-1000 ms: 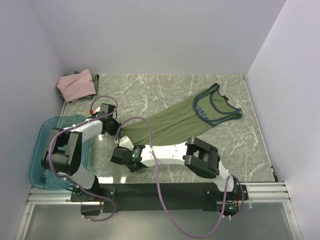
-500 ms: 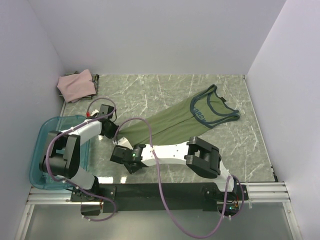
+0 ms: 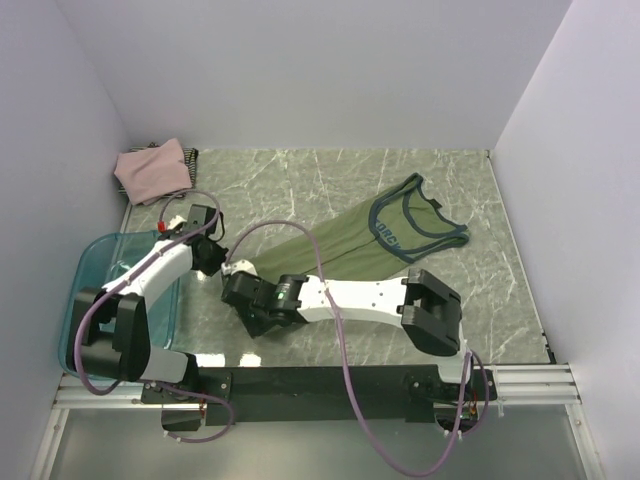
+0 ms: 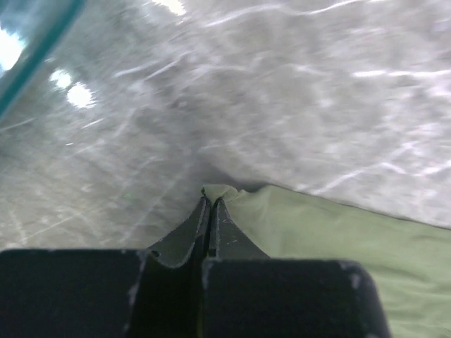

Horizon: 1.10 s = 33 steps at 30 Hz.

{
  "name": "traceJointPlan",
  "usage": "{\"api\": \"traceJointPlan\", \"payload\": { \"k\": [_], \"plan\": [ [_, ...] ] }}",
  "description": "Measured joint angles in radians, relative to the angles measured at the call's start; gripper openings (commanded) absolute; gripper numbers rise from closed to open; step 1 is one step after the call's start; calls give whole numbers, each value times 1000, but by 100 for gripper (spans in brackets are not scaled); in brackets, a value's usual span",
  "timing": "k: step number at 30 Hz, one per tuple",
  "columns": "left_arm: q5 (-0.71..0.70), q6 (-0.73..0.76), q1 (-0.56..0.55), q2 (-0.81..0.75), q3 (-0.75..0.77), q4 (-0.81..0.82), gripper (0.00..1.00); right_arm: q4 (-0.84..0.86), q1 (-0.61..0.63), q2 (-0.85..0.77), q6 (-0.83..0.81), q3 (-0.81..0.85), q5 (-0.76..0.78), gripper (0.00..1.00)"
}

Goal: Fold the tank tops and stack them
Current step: Fold the tank top

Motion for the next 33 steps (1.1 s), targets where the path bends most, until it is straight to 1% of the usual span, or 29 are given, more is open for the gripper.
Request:
{"api": "traceJointPlan", "payload": {
  "k": [5, 11, 22, 33],
  "plan": [
    [16, 2, -7, 16, 74, -7, 1, 24, -53, -35, 1, -22, -16, 2],
    [26, -4, -65, 92, 193, -21, 1, 47, -130, -134, 5, -103, -27, 1],
    [39, -41, -180, 357, 542, -72, 1, 81, -267, -290, 9, -274, -26, 1],
    [43, -82, -270, 574, 801, -127, 1, 111, -399, -424, 11, -428, -18, 0]
  ]
}}
